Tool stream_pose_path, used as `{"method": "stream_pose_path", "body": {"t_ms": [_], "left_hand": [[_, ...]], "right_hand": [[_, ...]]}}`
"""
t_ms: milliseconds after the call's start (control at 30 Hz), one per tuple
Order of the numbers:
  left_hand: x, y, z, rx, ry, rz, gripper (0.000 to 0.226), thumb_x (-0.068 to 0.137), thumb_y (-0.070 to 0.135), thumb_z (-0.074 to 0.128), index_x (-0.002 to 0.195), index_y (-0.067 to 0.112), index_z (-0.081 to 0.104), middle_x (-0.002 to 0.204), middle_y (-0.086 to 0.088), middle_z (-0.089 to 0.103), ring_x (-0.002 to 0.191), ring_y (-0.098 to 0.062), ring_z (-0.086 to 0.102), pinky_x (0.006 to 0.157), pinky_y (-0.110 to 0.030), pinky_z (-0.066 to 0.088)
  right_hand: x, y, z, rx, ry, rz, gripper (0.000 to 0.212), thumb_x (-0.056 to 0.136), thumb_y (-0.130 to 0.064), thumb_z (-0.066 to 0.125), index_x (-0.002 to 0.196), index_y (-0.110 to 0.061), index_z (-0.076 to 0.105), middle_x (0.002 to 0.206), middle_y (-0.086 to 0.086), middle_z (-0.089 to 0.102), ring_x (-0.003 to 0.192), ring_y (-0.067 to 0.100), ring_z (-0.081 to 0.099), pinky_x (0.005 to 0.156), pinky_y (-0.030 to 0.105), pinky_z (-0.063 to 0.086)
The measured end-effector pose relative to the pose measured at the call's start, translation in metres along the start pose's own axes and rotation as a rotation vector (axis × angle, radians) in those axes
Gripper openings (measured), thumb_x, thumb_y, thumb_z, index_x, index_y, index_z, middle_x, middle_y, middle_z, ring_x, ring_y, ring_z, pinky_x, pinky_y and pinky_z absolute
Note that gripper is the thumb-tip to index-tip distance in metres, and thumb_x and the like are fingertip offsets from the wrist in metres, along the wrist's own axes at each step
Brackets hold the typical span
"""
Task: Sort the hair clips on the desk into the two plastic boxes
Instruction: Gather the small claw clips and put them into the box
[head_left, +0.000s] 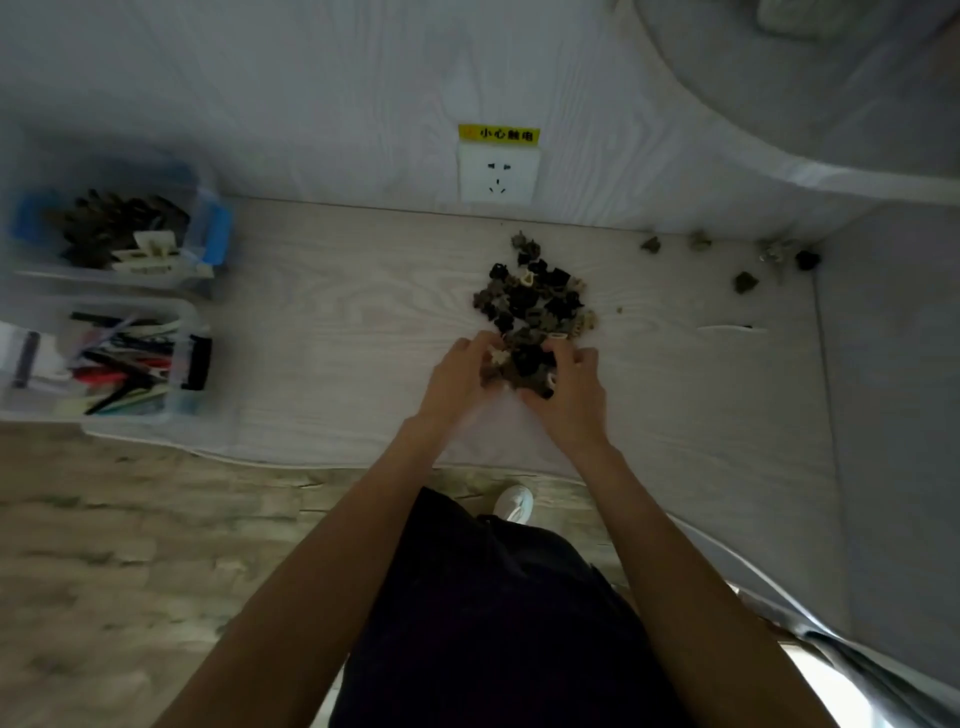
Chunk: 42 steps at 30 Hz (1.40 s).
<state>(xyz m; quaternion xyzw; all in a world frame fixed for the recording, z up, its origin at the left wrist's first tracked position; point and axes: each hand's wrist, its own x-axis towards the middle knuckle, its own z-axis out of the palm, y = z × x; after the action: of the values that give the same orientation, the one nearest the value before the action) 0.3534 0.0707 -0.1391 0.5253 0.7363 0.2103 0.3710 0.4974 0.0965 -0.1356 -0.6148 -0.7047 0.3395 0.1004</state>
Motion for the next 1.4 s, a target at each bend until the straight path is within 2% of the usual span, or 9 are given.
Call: {"method": "stream_pose_path", "body": {"t_ms": [167, 533, 633, 767, 900, 967, 1167, 1333, 1400], "left_hand": [[0.002, 0.000, -0.009, -0.166, -0.052, -0.017, 0.040, 0.078, 0.020, 0.068, 0.114, 0.020, 0.051, 0.109, -0.006, 0.057, 0.093, -0.020, 0.060, 0.087, -0.040, 0.051], [0.011, -0.006, -0.019, -0.125, -0.122, 0.037, 0.038, 0.089, 0.018, 0.056, 0.126, 0.015, 0.051, 0.124, -0.013, 0.050, 0.115, -0.023, 0.048, 0.087, -0.015, 0.032], [0.013, -0.005, -0.018, -0.138, -0.130, 0.029, 0.034, 0.091, 0.016, 0.053, 0.125, 0.013, 0.053, 0.126, -0.012, 0.053, 0.113, -0.025, 0.053, 0.094, -0.026, 0.039], [0.021, -0.006, -0.019, -0.108, -0.174, 0.108, 0.032, 0.089, 0.017, 0.055, 0.121, 0.010, 0.054, 0.119, -0.013, 0.058, 0.112, -0.028, 0.052, 0.085, -0.028, 0.037], [0.021, -0.004, -0.024, -0.157, -0.175, 0.129, 0.032, 0.089, 0.015, 0.057, 0.121, 0.009, 0.056, 0.122, -0.014, 0.056, 0.113, -0.028, 0.052, 0.097, -0.035, 0.042], [0.020, -0.004, -0.029, -0.245, -0.143, 0.148, 0.031, 0.088, 0.013, 0.059, 0.118, 0.011, 0.058, 0.120, -0.012, 0.057, 0.109, -0.028, 0.056, 0.095, -0.042, 0.046], [0.001, -0.005, -0.088, -0.515, -0.016, 0.207, 0.027, 0.087, 0.005, 0.059, 0.111, 0.018, 0.059, 0.118, -0.009, 0.055, 0.100, -0.025, 0.062, 0.081, -0.019, 0.053], [-0.009, -0.035, -0.173, -0.483, 0.262, 0.242, 0.027, 0.088, 0.007, 0.057, 0.112, 0.020, 0.059, 0.113, 0.001, 0.055, 0.106, -0.014, 0.057, 0.087, -0.021, 0.051], [-0.008, -0.056, -0.210, -0.444, 0.347, 0.246, 0.026, 0.090, 0.008, 0.055, 0.114, 0.017, 0.058, 0.118, -0.003, 0.056, 0.106, -0.012, 0.056, 0.088, -0.018, 0.049]], "right_hand": [[-0.001, -0.005, -0.001, 0.085, 0.016, 0.000, 0.049, 0.078, -0.025, 0.069, 0.121, -0.018, 0.046, 0.119, 0.008, 0.056, 0.107, 0.025, 0.054, 0.079, 0.030, 0.038], [0.006, -0.027, 0.008, 0.174, 0.064, 0.123, 0.045, 0.082, -0.020, 0.067, 0.124, -0.018, 0.051, 0.123, 0.008, 0.058, 0.111, 0.024, 0.054, 0.085, 0.023, 0.038], [0.002, -0.031, 0.009, 0.218, 0.106, 0.171, 0.042, 0.082, -0.020, 0.067, 0.121, -0.018, 0.052, 0.118, 0.006, 0.063, 0.105, 0.021, 0.058, 0.079, 0.020, 0.040], [0.000, -0.036, 0.008, 0.263, 0.126, 0.189, 0.038, 0.082, -0.018, 0.067, 0.117, -0.017, 0.053, 0.111, 0.006, 0.064, 0.097, 0.019, 0.059, 0.074, 0.024, 0.042], [-0.003, -0.039, 0.006, 0.312, 0.146, 0.191, 0.036, 0.080, -0.017, 0.069, 0.113, -0.019, 0.054, 0.101, -0.001, 0.063, 0.094, 0.016, 0.059, 0.075, 0.024, 0.043], [-0.006, -0.044, 0.001, 0.340, 0.171, 0.168, 0.035, 0.080, -0.017, 0.069, 0.112, -0.020, 0.054, 0.099, -0.004, 0.062, 0.094, 0.015, 0.059, 0.076, 0.023, 0.043], [-0.009, -0.099, -0.017, 0.378, 0.194, -0.048, 0.036, 0.079, -0.017, 0.070, 0.112, -0.022, 0.056, 0.095, -0.017, 0.058, 0.092, 0.006, 0.058, 0.079, 0.018, 0.048], [0.013, -0.190, 0.006, 0.481, 0.101, -0.224, 0.034, 0.079, -0.015, 0.069, 0.107, -0.026, 0.054, 0.092, -0.020, 0.061, 0.087, 0.000, 0.061, 0.080, 0.025, 0.053], [0.026, -0.229, 0.025, 0.574, 0.040, -0.269, 0.033, 0.078, -0.015, 0.069, 0.105, -0.030, 0.054, 0.091, -0.013, 0.063, 0.087, 0.007, 0.064, 0.079, 0.033, 0.057]]}}
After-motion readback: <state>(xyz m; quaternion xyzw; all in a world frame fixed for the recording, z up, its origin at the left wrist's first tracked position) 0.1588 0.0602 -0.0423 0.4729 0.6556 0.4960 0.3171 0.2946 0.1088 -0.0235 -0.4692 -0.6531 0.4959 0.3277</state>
